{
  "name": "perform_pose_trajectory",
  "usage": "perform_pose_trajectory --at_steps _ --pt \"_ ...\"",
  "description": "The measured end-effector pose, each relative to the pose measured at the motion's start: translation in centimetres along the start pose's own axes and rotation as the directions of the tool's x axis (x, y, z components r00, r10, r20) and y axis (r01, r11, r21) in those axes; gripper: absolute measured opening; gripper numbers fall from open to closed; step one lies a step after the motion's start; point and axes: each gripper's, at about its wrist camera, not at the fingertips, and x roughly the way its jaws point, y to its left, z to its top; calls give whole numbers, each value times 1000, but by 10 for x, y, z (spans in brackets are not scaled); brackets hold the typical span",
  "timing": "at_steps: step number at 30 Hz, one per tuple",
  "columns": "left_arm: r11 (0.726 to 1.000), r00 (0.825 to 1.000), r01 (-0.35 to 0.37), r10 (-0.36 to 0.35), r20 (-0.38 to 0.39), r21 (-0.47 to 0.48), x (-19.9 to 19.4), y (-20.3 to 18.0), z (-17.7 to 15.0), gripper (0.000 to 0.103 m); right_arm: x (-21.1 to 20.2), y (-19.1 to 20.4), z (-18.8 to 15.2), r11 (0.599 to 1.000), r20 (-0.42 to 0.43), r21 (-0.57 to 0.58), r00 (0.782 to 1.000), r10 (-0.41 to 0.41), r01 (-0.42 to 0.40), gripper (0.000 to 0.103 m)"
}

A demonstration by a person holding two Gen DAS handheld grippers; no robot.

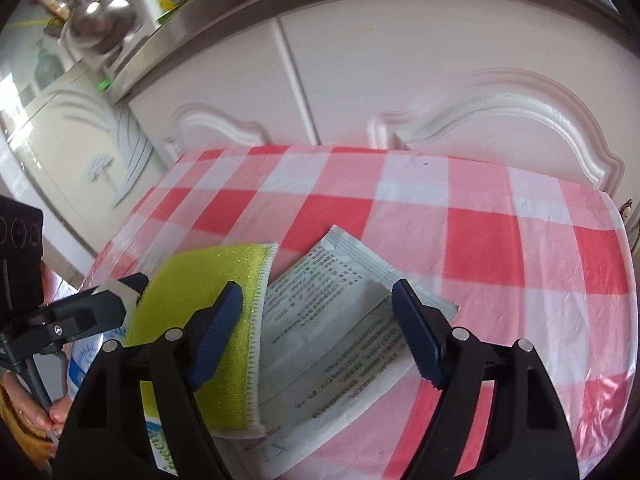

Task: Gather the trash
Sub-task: 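Grasp the white MAGIC bottle with the left tool while the right tool grasps the yellow-green sponge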

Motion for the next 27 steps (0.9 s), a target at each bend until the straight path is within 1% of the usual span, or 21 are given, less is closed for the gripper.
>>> perform_pose_trajectory --at_steps 4,9,14,20,24,27 --pt "1000 1000 -14 14 -1 20 -14 -6 -20 90 -12 9 -17 1000 -1 -2 1000 19 -19 78" --pt "1000 1000 -2 3 -18 29 -34 -18 -53 90 -31 26 -43 999 4 -11 999 33 -33 78" --pt "997 1000 -16 18 -24 78 -52 -35 -87 90 -52 43 -70 999 12 -13 999 33 -33 78" --pt "994 999 4 1 -42 114 -76 -51 -124 90 -81 54 -106 1000 25 -3 999 22 -22 78" --pt "991 999 27 -20 -49 131 -86 -55 -138 90 -95 59 -122 1000 37 13 999 1 -1 78" --pt "989 999 19 -14 -29 146 -98 -56 -138 90 -106 60 -130 999 62 37 998 -27 25 80"
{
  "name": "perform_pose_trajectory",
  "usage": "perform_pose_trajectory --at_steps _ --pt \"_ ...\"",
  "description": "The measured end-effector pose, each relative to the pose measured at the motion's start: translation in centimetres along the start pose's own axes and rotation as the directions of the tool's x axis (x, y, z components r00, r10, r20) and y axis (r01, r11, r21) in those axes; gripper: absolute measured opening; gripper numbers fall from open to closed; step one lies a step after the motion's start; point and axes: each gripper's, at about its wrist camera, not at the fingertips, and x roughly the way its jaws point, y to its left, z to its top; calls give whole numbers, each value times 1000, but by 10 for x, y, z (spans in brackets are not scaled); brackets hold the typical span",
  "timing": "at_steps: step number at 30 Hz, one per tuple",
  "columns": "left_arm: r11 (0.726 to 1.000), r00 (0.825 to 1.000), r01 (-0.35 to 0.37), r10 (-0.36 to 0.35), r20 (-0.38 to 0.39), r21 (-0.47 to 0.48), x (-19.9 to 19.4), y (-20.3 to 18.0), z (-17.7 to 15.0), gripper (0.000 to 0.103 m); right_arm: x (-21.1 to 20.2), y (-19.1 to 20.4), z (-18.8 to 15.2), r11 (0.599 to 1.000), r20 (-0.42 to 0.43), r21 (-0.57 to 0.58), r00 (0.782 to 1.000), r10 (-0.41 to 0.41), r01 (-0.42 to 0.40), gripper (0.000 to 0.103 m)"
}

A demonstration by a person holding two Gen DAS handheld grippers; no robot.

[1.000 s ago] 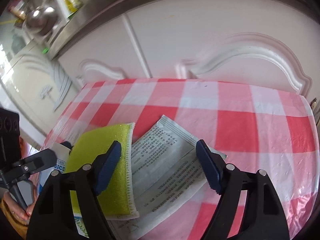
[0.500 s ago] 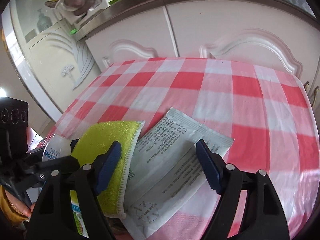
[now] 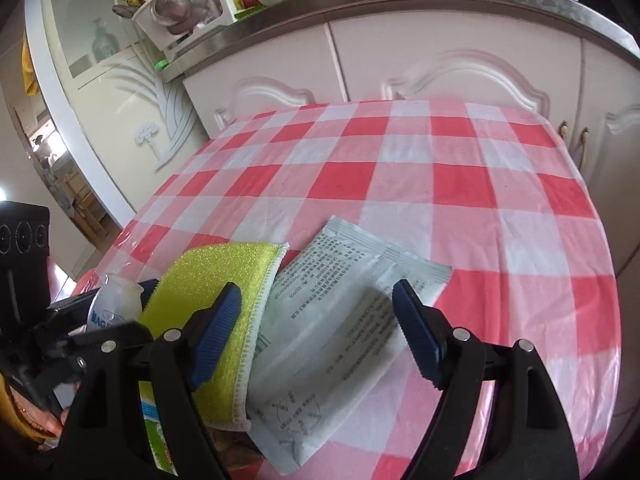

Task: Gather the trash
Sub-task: 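Grasp the white MAGIC bottle with the left tool while the right tool grasps the yellow-green sponge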

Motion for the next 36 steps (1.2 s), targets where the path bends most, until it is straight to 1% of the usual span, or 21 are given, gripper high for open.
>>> perform_pose_trajectory --at_steps 1,4,7,9,11,14,17,20,22,25,27,29,32,34,36 --pt "1000 1000 -1 1 12 6 -5 0 1 90 -5 0 -2 1000 12 14 1000 -8 8 84" --pt "1000 999 -17 16 50 11 -22 2 5 90 -17 0 -7 999 41 41 999 -13 12 88" --pt "999 995 -46 47 86 -13 -44 10 6 90 -31 6 -12 998 70 52 997 -43 40 92" --pt "997 993 -64 67 92 -38 -61 17 0 90 -40 10 -16 998 89 59 995 -37 32 92" --pt "997 995 -66 68 73 -40 -73 20 -13 90 -48 16 -22 997 109 70 993 -38 30 93" --pt "997 997 -79 79 22 -16 -82 20 -37 90 -57 30 -32 997 126 72 992 -9 0 93" --pt "997 997 -73 73 -19 -1 -83 18 -57 90 -58 46 -41 999 111 39 994 -6 1 93" --pt "995 995 -90 92 -49 37 -74 12 -68 90 -53 61 -47 1000 91 3 996 -19 19 93" --pt "995 995 -83 86 -48 58 -71 7 -71 90 -51 69 -49 1000 83 -18 996 -17 18 93" --pt "990 993 -106 111 -51 90 -65 1 -74 90 -47 79 -51 999 74 -33 997 -21 23 93" --pt "988 991 -117 122 -48 104 -63 -2 -73 85 -47 83 -52 1000 70 -25 998 -8 10 93" --pt "986 990 -121 128 -56 110 -60 -3 -73 71 -47 87 -53 1000 68 -22 998 1 0 93" --pt "987 989 -125 132 -66 104 -58 -3 -73 63 -48 93 -55 999 72 -32 997 -8 10 93" --pt "989 991 -114 120 -63 98 -61 -2 -74 61 -49 96 -56 999 75 -34 997 -10 12 93" --pt "989 991 -113 119 -57 97 -64 -2 -74 55 -50 99 -56 999 78 -39 997 -11 14 93"
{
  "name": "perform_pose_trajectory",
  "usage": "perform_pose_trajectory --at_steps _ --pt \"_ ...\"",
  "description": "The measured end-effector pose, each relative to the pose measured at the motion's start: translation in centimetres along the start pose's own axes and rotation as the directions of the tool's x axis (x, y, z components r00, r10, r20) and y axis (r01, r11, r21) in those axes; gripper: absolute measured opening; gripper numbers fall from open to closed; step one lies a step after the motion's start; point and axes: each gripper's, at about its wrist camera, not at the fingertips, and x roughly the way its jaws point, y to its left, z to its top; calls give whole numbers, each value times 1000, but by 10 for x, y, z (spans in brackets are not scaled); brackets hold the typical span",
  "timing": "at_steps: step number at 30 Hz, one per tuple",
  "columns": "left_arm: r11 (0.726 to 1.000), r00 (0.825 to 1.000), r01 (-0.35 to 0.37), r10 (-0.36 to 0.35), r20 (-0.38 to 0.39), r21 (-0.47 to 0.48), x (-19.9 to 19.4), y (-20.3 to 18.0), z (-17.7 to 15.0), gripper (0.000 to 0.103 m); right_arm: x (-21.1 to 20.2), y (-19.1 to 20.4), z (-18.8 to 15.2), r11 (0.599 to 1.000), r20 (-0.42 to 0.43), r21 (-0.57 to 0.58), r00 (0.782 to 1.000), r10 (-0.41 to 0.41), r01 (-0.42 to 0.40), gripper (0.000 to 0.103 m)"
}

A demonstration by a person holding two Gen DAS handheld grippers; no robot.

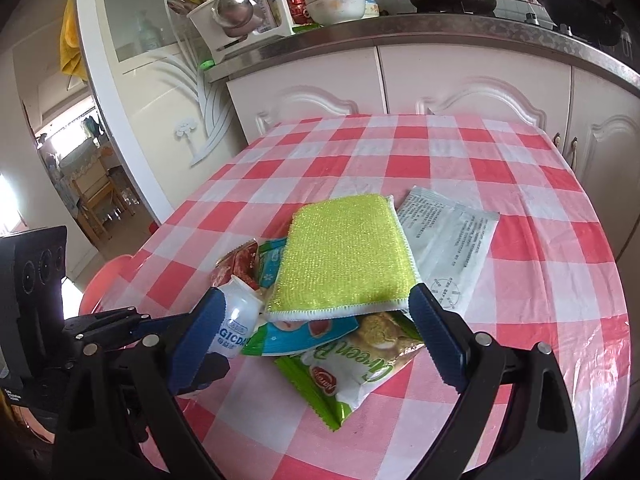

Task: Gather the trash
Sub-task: 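Grasp the white MAGIC bottle with the left tool while the right tool grasps the yellow-green sponge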

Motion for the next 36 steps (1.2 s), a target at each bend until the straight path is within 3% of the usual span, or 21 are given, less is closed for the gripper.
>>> perform_pose_trajectory --at_steps 10,16,19,24,31,36 --pt "997 999 45 -43 31 -61 -15 15 -4 48 6 16 -1 999 -11 -37 1000 -10 10 94" --pt "992 995 83 -78 56 -98 -27 22 -6 46 11 11 5 996 -13 -32 997 -78 78 96" --pt "991 993 97 -90 80 -94 -37 22 -4 44 19 4 13 993 -39 -25 993 -114 113 98" --pt "987 988 119 -107 109 -108 -50 28 -1 42 33 -5 32 994 -85 -10 991 -108 107 99" --pt "991 993 117 -115 38 -70 -36 27 -11 43 66 -9 42 998 -200 16 978 -59 63 99" --pt "990 990 140 -141 -23 -6 -25 17 -23 53 73 2 37 993 -211 -61 971 -114 103 99"
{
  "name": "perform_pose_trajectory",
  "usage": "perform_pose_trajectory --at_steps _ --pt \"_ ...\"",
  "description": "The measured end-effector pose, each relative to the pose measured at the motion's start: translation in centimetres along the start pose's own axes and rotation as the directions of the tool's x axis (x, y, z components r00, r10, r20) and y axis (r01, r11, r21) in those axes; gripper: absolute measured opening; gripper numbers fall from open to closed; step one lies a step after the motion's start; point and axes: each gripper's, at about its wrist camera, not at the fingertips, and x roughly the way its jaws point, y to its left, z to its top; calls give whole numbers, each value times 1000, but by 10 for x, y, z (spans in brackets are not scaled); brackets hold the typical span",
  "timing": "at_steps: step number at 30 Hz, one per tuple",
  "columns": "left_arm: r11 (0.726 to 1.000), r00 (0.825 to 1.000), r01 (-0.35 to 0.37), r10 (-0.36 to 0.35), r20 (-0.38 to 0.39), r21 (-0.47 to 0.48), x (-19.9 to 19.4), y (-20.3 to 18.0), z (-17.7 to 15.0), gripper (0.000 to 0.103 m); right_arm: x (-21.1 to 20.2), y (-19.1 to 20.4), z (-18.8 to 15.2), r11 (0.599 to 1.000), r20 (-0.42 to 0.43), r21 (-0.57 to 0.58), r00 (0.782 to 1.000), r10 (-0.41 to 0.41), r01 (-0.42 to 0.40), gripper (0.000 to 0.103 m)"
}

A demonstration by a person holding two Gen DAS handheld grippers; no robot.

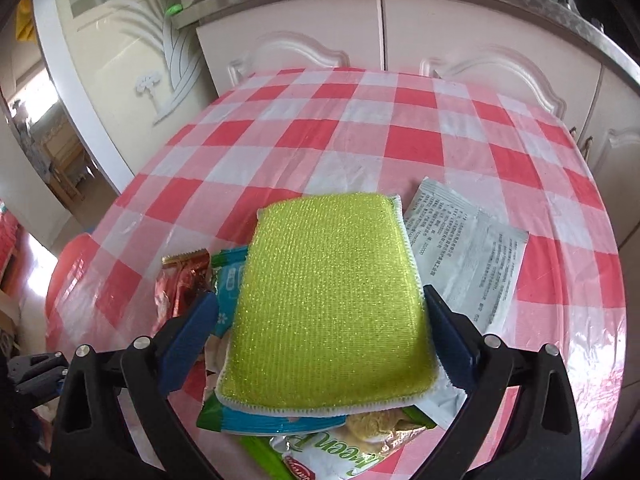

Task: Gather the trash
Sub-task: 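Grasp the white MAGIC bottle with the left tool while the right tool grasps the yellow-green sponge, then carry the bottle and sponge toward the orange bucket with both tools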

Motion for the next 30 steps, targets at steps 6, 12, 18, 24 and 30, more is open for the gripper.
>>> perform_pose_trajectory --at_steps 6,12,18,24,30 --pt "988 997 -35 44 -56 150 13 -27 -10 67 3 8 -7 996 24 -67 998 -64 66 99" --pt "945 989 -121 142 -46 305 23 -50 -24 67 -3 1 -14 997 71 -48 995 -64 67 98" --pt "936 984 -165 179 -17 310 22 -53 -25 48 -11 -7 -18 998 101 -16 993 -52 54 90" --pt "942 980 -189 198 -1 279 22 -50 -22 45 -19 -12 -22 999 123 5 991 -46 46 86" --pt "962 979 -203 199 38 185 10 -34 -10 45 -30 -15 -25 999 156 24 987 -42 38 83"
